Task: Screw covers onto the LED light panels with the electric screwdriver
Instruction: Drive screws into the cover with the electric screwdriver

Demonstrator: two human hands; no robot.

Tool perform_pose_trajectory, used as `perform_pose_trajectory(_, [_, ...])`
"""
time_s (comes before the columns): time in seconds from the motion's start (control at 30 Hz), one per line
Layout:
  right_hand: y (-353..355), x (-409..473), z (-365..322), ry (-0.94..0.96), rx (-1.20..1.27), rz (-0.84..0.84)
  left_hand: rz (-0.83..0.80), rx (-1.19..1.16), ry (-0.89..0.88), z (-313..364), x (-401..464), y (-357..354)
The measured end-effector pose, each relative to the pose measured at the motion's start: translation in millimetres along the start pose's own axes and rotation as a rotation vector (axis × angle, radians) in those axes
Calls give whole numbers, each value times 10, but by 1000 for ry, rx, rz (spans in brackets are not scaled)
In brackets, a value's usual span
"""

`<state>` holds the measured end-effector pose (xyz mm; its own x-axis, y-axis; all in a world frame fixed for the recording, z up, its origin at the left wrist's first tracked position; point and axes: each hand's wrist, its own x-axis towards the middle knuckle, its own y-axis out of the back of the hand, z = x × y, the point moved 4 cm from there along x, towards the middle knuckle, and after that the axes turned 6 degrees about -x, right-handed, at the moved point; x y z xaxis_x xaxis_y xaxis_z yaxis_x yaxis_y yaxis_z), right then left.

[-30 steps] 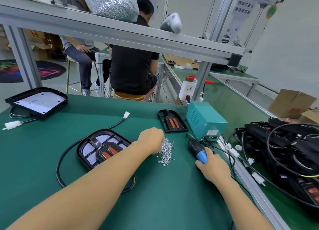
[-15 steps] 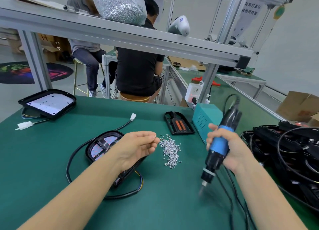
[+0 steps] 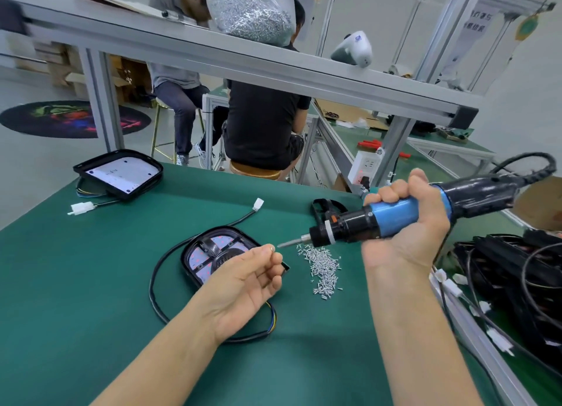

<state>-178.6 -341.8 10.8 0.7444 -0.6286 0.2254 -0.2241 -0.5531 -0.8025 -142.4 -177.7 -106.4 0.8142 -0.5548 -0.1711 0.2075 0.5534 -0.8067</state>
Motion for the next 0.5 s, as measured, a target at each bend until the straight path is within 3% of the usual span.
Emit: perform_pose_trajectory(0.5, [-184,-95,121,42,-62,-96,-3,-120,-50,46,-94,-3])
